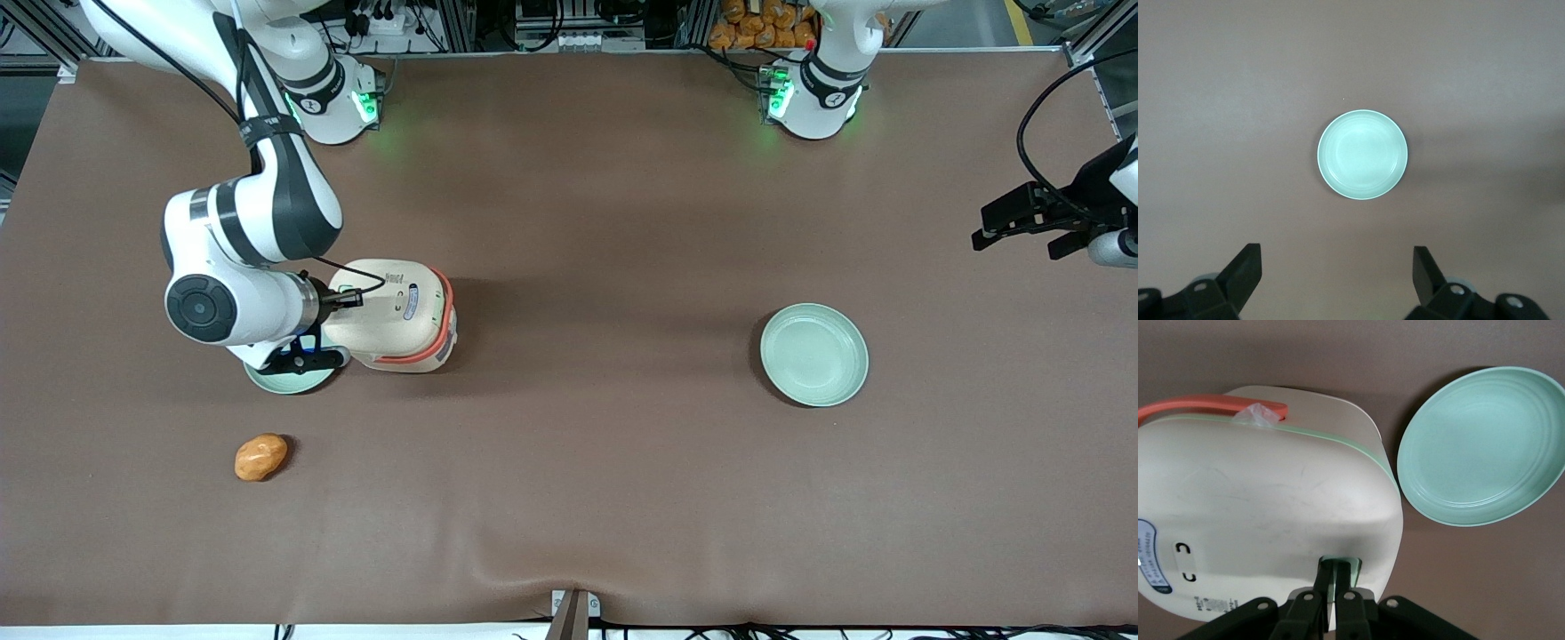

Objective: Press rice cooker button with right arm
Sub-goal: 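Push the closed right gripper fingertips into the rice cooker's lid-release button, then pull the right gripper back from the cooker as the lid springs open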

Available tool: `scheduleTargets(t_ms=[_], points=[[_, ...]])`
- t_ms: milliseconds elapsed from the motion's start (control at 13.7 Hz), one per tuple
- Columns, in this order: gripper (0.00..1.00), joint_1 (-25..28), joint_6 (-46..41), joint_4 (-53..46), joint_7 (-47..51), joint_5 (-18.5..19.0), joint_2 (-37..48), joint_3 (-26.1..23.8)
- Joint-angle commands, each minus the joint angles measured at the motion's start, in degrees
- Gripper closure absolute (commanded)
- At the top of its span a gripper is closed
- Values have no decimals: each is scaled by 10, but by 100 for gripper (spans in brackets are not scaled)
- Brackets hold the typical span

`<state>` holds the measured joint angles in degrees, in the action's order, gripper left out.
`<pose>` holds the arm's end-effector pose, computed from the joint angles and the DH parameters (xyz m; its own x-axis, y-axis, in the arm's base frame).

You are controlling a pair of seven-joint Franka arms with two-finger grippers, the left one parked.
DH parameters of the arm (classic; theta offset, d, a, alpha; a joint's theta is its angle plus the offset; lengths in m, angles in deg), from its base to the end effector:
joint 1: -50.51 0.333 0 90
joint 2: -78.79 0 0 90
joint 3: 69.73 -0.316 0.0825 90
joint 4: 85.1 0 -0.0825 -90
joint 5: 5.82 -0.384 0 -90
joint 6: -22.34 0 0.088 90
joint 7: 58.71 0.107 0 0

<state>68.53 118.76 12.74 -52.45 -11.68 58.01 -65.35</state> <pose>0.5867 0.1563 0.3561 0.9196 0.0938 -0.3816 0.0928 -0.9955 -0.0212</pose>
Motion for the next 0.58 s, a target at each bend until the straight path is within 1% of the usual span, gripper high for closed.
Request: scheduleTargets(t_ms=[0,219,292,365,438,510], points=[[89,3,-34,-31,2,-6,10,4],[84,3,-80,-61,2,-7,24,4],[80,3,-97,-77,2,-8,28,4],[73,3,-115,-95,2,-7,30,4],[62,3,-127,-108,2,-7,36,4],[43,3,-128,-115,3,-7,47,4]])
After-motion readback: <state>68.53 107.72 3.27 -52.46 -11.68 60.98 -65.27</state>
